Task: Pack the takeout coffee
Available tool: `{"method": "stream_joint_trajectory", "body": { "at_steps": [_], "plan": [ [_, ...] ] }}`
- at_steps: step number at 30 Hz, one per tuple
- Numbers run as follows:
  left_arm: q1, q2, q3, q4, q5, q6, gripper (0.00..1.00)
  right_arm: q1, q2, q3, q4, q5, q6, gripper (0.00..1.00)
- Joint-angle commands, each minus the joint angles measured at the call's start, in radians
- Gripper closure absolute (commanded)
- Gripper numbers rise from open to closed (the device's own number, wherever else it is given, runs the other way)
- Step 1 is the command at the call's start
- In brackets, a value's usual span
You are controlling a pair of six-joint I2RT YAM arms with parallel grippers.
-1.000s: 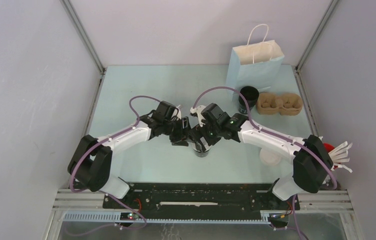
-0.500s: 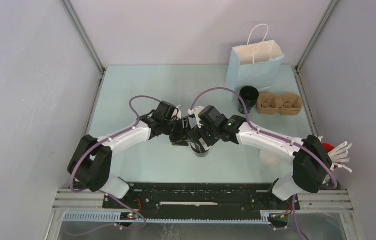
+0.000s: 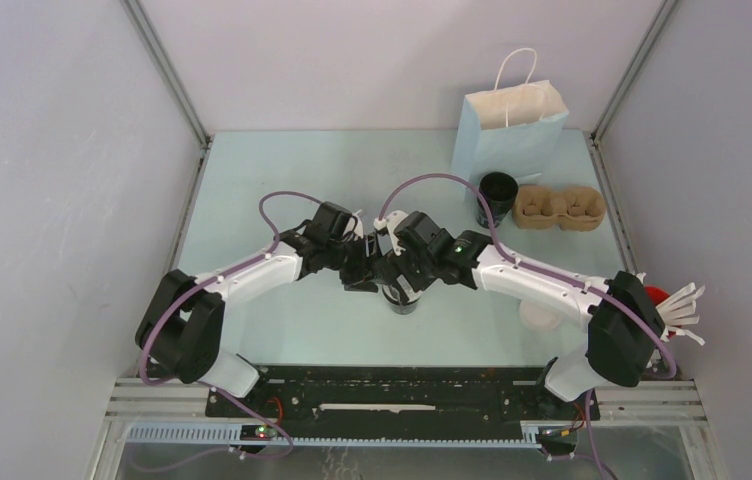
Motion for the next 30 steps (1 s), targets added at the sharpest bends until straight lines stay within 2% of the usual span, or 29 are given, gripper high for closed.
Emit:
{"method": "stream_joint_trajectory", "body": {
  "at_steps": [1, 13, 19, 30],
  "plan": [
    [-0.006, -0.006, 0.039, 0.000, 0.019, 0.010, 0.41, 0.016, -0.023, 0.039, 0.001, 0.056, -0.021, 0.00],
    [-0.007, -0.006, 0.041, 0.000, 0.019, 0.012, 0.40, 0.028, -0.030, 0.041, -0.001, 0.067, -0.020, 0.13],
    [0.002, -0.055, 0.085, -0.033, 0.006, 0.008, 0.30, 0.029, -0.057, 0.042, -0.009, 0.049, -0.017, 0.19],
    [0.053, -0.113, 0.057, -0.058, -0.017, 0.007, 0.21, 0.046, -0.066, 0.042, -0.050, 0.017, 0.013, 0.21]
  ]
}}
